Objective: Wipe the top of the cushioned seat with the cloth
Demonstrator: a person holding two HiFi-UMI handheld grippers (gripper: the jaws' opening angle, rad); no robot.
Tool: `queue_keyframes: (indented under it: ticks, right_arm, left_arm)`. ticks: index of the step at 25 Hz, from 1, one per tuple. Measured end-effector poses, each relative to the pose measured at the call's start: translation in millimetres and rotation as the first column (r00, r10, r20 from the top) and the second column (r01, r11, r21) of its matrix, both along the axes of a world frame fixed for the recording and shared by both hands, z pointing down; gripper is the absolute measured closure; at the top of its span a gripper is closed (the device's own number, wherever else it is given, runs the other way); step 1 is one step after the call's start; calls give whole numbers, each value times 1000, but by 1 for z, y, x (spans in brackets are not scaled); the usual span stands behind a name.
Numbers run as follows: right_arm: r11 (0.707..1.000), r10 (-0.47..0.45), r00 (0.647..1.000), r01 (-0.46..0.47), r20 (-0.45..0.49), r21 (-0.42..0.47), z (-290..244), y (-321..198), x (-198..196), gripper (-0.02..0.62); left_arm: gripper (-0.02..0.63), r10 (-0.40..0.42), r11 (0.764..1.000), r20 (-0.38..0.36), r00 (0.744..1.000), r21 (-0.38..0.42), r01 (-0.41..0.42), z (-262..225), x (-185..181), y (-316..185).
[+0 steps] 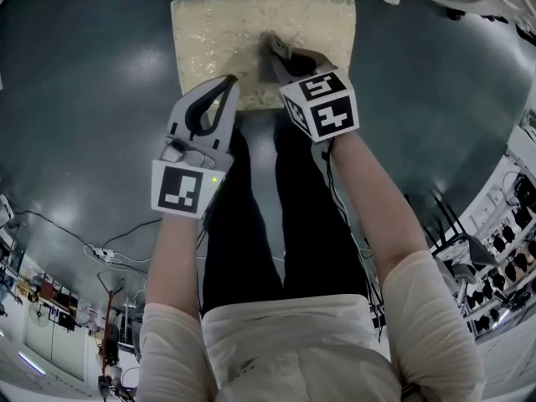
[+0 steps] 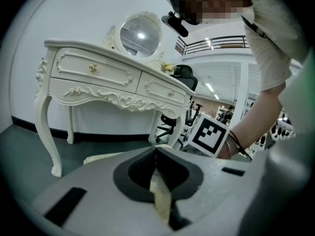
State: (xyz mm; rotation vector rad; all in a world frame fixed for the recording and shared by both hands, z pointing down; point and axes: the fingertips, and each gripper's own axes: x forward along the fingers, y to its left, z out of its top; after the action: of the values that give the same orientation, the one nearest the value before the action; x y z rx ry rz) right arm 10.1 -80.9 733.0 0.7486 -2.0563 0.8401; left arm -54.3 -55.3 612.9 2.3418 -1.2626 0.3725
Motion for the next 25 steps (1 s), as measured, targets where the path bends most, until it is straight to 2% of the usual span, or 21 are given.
queue_keyframes:
  ticks: [8, 13, 21, 25]
  right_arm:
    - [1000, 29, 1000, -29, 6, 5, -3, -4, 49, 565]
    - [999, 48, 999, -48, -4, 8, 0, -5, 80, 565]
    - [995, 98, 994, -98, -46, 12, -1, -8, 136, 565]
    - [992, 123, 987, -124, -107, 0, 3, -8, 167, 565]
  left_arm:
    - [603, 33, 999, 4, 999, 5, -33, -1, 52, -4]
    - [603, 44, 999, 12, 999, -22, -44, 10, 74, -1]
    - [603, 90, 995, -20, 996, -32, -91, 11, 117, -1]
    - [603, 119, 993, -15, 993, -21, -119, 5, 129, -2]
